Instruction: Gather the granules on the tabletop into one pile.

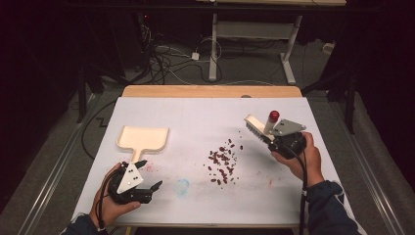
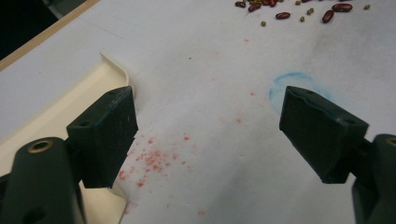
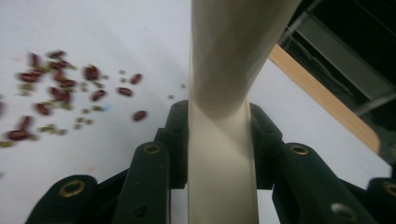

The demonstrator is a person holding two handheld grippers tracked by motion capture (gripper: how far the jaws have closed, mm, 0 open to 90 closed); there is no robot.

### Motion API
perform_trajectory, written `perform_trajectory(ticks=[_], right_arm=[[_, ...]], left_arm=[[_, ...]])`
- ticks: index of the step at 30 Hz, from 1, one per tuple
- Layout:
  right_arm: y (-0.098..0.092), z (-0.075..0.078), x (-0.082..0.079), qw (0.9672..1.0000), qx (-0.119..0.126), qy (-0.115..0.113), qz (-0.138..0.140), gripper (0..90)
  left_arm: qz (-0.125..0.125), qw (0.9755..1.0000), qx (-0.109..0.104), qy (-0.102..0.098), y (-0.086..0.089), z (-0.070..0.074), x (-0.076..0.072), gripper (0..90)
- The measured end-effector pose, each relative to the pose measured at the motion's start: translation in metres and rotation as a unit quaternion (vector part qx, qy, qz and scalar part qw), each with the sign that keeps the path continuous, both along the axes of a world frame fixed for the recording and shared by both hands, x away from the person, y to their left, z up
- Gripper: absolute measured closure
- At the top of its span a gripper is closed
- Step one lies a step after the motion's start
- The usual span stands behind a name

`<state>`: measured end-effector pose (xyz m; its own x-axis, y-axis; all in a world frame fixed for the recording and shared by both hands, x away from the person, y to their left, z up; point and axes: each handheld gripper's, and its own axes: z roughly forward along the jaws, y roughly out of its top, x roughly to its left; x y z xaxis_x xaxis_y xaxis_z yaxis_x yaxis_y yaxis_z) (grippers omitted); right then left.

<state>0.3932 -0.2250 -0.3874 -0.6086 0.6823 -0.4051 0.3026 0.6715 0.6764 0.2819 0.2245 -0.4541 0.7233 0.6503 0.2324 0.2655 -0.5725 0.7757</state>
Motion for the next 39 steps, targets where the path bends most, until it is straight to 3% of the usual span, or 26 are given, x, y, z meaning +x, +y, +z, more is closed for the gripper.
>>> perform_trajectory(ticks=[2, 3, 4, 5, 7, 10, 12, 13, 14, 20, 25, 28, 31, 32, 34, 36, 37, 38, 39], right_arm=[[0.003, -0.001, 0.006, 1.0000, -0.009, -0.001, -0.003, 67.4], [0.010, -0.003, 0.018, 0.9995, -0.030, 0.001, -0.007, 67.4], [0.010, -0.003, 0.018, 0.9995, -0.030, 0.001, -0.007, 67.4], [0.017, -0.006, 0.031, 0.9985, -0.052, 0.000, -0.015, 67.4], [0.022, -0.010, 0.044, 0.9972, -0.073, 0.000, -0.019, 67.4], [0.027, -0.014, 0.054, 0.9969, -0.072, 0.010, -0.029, 67.5], [0.035, -0.021, 0.066, 0.9952, -0.089, 0.015, -0.036, 67.5], [0.035, -0.021, 0.066, 0.9952, -0.089, 0.015, -0.036, 67.5], [0.041, -0.027, 0.071, 0.9938, -0.105, 0.015, -0.033, 67.5], [0.059, -0.036, 0.077, 0.9936, -0.110, 0.015, -0.022, 67.4], [0.067, -0.042, 0.073, 0.9949, -0.099, 0.020, -0.008, 67.4], [0.075, -0.047, 0.060, 0.9970, -0.072, 0.018, 0.022, 67.4], [0.079, -0.048, 0.052, 0.9969, -0.066, 0.017, 0.038, 67.3], [0.083, -0.050, 0.043, 0.9961, -0.065, 0.016, 0.057, 67.3], [0.084, -0.050, 0.039, 0.9957, -0.064, 0.015, 0.065, 67.2], [0.088, -0.050, 0.028, 0.9932, -0.057, 0.020, 0.100, 67.3], [0.088, -0.050, 0.028, 0.9932, -0.057, 0.020, 0.100, 67.3], [0.090, -0.050, 0.020, 0.9898, -0.068, 0.019, 0.124, 67.2], [0.091, -0.050, 0.016, 0.9887, -0.067, 0.022, 0.132, 67.2]], left_arm=[[0.000, 1.0000, 0.001, 0.000, 0.000, 0.000, 0.000, 18.4], [0.000, 1.0000, 0.001, 0.000, 0.000, 0.000, 0.001, 18.5], [-0.001, 1.0000, 0.000, 0.002, -0.001, 0.000, 0.001, 18.5], [-0.002, 1.0000, 0.000, 0.002, -0.001, 0.000, 0.001, 18.4], [-0.006, 1.0000, 0.003, 0.000, -0.002, 0.000, 0.000, 18.4], [-0.007, 1.0000, 0.003, 0.001, -0.002, 0.000, 0.000, 18.4], [-0.006, 1.0000, 0.001, 0.003, -0.001, -0.001, 0.000, 18.4], [-0.006, 1.0000, 0.001, 0.003, -0.001, -0.001, 0.000, 18.4], [-0.007, 1.0000, 0.000, 0.003, -0.001, -0.001, 0.000, 18.4], [-0.010, 0.9999, 0.002, 0.006, -0.002, -0.001, 0.000, 18.4], [-0.011, 0.9999, 0.003, 0.008, -0.003, -0.002, 0.000, 18.4], [-0.012, 0.9999, 0.004, 0.010, -0.003, -0.002, 0.000, 18.4], [-0.013, 0.9998, 0.005, 0.012, -0.003, -0.003, 0.001, 18.4], [-0.013, 0.9998, 0.006, 0.013, -0.004, -0.003, 0.001, 18.4], [-0.014, 0.9998, 0.007, 0.014, -0.005, -0.003, 0.001, 18.4], [-0.014, 0.9998, 0.008, 0.015, -0.005, -0.004, 0.001, 18.4], [-0.012, 0.9998, 0.009, 0.015, -0.006, -0.004, 0.002, 18.4], [-0.011, 0.9998, 0.008, 0.016, -0.006, -0.004, 0.002, 18.4], [-0.009, 0.9998, 0.009, 0.015, -0.006, -0.004, 0.002, 18.4]])
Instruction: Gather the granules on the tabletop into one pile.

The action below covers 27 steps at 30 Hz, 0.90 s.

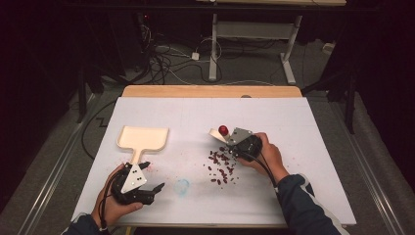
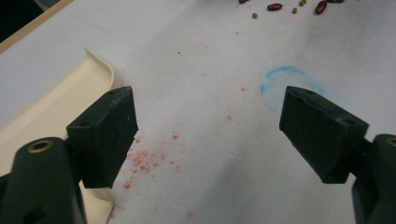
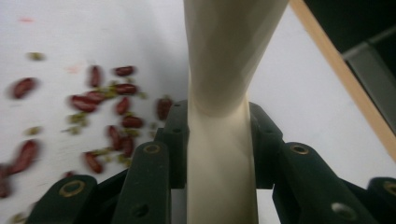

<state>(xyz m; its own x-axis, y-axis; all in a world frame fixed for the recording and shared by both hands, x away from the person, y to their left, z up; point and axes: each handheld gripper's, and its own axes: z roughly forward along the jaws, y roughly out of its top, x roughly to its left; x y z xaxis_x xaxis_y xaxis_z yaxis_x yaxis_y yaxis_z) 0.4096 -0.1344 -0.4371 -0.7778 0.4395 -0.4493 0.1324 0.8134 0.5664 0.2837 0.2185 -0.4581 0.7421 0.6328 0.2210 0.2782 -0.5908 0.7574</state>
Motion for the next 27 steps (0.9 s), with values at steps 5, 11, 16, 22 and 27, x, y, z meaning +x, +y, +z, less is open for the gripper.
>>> perform_trajectory(ticks=[5, 11, 16, 22, 27], right_arm=[[0.004, 0.000, -0.016, 0.9991, 0.019, 0.016, 0.036, 67.2], [0.006, -0.002, -0.028, 0.9977, 0.014, 0.014, 0.065, 67.0], [0.006, -0.002, -0.037, 0.9967, 0.008, 0.018, 0.079, 67.0], [0.004, 0.000, -0.045, 0.9956, -0.002, 0.014, 0.093, 67.0], [-0.002, 0.003, -0.047, 0.9945, -0.007, 0.012, 0.104, 67.0]], left_arm=[[0.001, 1.0000, 0.001, 0.000, -0.001, 0.000, 0.000, 18.4], [-0.002, 1.0000, 0.002, 0.004, -0.004, -0.002, 0.001, 18.4], [-0.005, 1.0000, 0.002, 0.003, -0.003, -0.001, 0.001, 18.4], [-0.003, 1.0000, 0.002, -0.001, -0.003, -0.001, 0.001, 18.4], [-0.005, 1.0000, 0.004, -0.001, -0.004, -0.001, 0.000, 18.4]])
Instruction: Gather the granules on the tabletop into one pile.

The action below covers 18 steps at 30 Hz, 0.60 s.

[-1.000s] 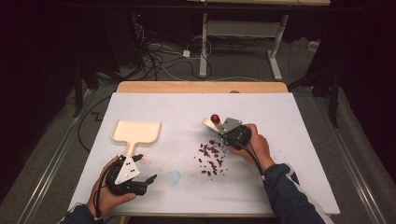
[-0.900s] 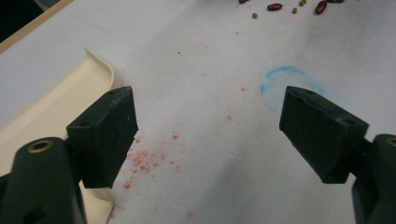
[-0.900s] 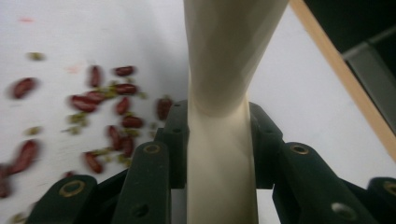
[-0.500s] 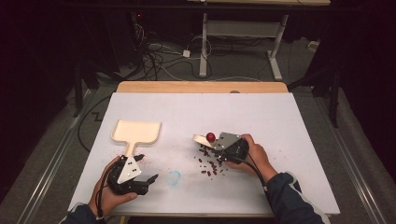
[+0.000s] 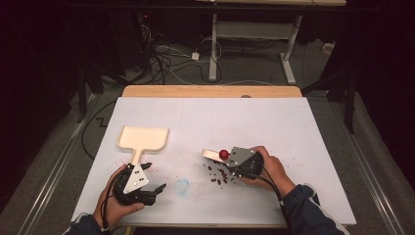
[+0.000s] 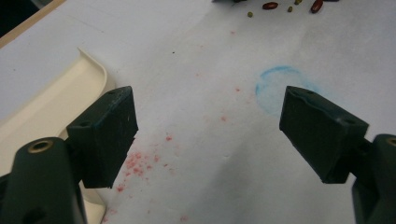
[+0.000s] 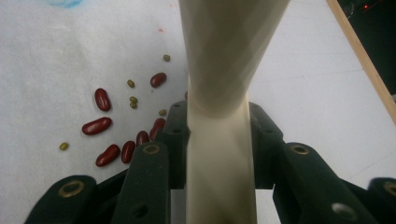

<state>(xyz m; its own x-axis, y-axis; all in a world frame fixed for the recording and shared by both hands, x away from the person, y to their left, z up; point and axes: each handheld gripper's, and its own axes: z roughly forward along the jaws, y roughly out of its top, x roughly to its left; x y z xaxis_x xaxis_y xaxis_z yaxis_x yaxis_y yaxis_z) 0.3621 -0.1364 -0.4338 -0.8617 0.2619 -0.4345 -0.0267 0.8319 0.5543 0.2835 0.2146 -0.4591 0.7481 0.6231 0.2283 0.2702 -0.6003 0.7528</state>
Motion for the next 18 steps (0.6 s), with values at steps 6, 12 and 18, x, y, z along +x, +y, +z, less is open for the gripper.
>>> perform_trajectory(ticks=[6, 12, 18], right_arm=[[-0.006, 0.006, -0.002, 0.9997, 0.021, 0.002, -0.009, 67.4], [-0.013, 0.015, 0.000, 0.9993, 0.033, -0.015, -0.012, 67.4], [-0.022, 0.032, -0.003, 0.9973, 0.067, -0.018, -0.022, 67.4]], left_arm=[[0.001, 1.0000, -0.002, -0.001, 0.001, 0.000, 0.000, 18.4], [0.001, 1.0000, -0.001, -0.004, 0.002, 0.001, 0.000, 18.4], [0.003, 1.0000, -0.002, -0.007, 0.003, 0.002, -0.001, 18.5]])
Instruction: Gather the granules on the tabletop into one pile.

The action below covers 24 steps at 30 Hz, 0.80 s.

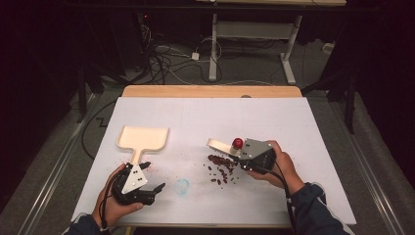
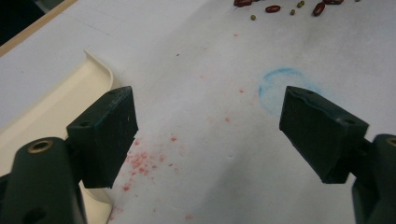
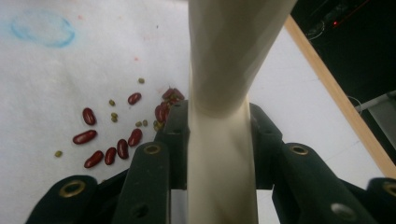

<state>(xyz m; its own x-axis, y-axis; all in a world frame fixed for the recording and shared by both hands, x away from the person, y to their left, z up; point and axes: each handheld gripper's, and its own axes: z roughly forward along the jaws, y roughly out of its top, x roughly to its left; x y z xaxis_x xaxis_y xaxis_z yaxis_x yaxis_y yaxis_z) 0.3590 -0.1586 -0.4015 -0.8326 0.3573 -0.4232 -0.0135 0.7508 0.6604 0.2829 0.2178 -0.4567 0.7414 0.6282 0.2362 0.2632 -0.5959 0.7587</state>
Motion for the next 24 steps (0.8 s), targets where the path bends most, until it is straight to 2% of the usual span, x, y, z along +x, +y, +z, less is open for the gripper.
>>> perform_trajectory(ticks=[1, 3, 6, 9, 10, 11, 12, 13, 14, 15, 16, 17, 20, 21, 22, 23, 24], right_arm=[[-0.003, 0.007, -0.004, 0.9999, 0.011, -0.001, -0.004, 67.4], [-0.004, 0.011, -0.006, 0.9999, 0.015, 0.002, -0.003, 67.4], [-0.006, 0.022, -0.016, 0.9985, 0.036, 0.041, 0.007, 67.4], [-0.005, 0.027, -0.026, 0.9952, 0.052, 0.078, 0.027, 67.4], [-0.005, 0.027, -0.026, 0.9952, 0.052, 0.078, 0.027, 67.4], [-0.001, 0.027, -0.033, 0.9918, 0.058, 0.105, 0.044, 67.4], [-0.001, 0.027, -0.033, 0.9918, 0.058, 0.105, 0.044, 67.4], [0.003, 0.026, -0.039, 0.9877, 0.059, 0.131, 0.061, 67.5], [0.003, 0.026, -0.039, 0.9877, 0.059, 0.131, 0.061, 67.5], [0.008, 0.023, -0.042, 0.9822, 0.064, 0.158, 0.079, 67.5], [0.008, 0.023, -0.042, 0.9822, 0.064, 0.158, 0.079, 67.5], [0.013, 0.020, -0.045, 0.9770, 0.064, 0.183, 0.090, 67.5], [0.020, 0.012, -0.046, 0.9692, 0.062, 0.218, 0.097, 67.5], [0.020, 0.012, -0.046, 0.9692, 0.062, 0.218, 0.097, 67.5], [0.022, 0.009, -0.045, 0.9665, 0.060, 0.230, 0.097, 67.4], [0.025, 0.002, -0.042, 0.9668, 0.050, 0.232, 0.096, 67.5], [0.025, 0.002, -0.042, 0.9668, 0.050, 0.232, 0.096, 67.5]], left_arm=[[0.001, 1.0000, -0.002, -0.001, 0.000, 0.000, 0.000, 18.4], [0.002, 1.0000, -0.003, -0.002, 0.001, 0.001, 0.000, 18.4], [0.003, 1.0000, -0.006, 0.000, 0.002, 0.001, -0.001, 18.4], [0.006, 1.0000, -0.006, -0.005, 0.003, 0.003, -0.001, 18.4], [0.007, 0.9999, -0.007, -0.007, 0.004, 0.003, -0.001, 18.4], [0.009, 0.9999, -0.007, -0.009, 0.004, 0.004, -0.001, 18.4], [0.011, 0.9998, -0.009, -0.010, 0.005, 0.005, -0.002, 18.4], [0.012, 0.9998, -0.008, -0.012, 0.006, 0.005, -0.002, 18.4], [0.014, 0.9998, -0.010, -0.013, 0.007, 0.006, -0.002, 18.4], [0.016, 0.9997, -0.011, -0.014, 0.007, 0.006, -0.002, 18.4], [0.017, 0.9997, -0.011, -0.013, 0.008, 0.006, -0.002, 18.4], [0.017, 0.9997, -0.011, -0.013, 0.008, 0.007, -0.002, 18.5], [0.016, 0.9997, -0.011, -0.014, 0.009, 0.007, -0.002, 18.4], [0.015, 0.9997, -0.011, -0.014, 0.008, 0.007, -0.002, 18.4], [0.014, 0.9998, -0.011, -0.013, 0.008, 0.007, -0.002, 18.4], [0.013, 0.9998, -0.010, -0.012, 0.008, 0.006, -0.002, 18.4], [0.010, 0.9999, -0.006, -0.011, 0.007, 0.006, -0.003, 18.4]])
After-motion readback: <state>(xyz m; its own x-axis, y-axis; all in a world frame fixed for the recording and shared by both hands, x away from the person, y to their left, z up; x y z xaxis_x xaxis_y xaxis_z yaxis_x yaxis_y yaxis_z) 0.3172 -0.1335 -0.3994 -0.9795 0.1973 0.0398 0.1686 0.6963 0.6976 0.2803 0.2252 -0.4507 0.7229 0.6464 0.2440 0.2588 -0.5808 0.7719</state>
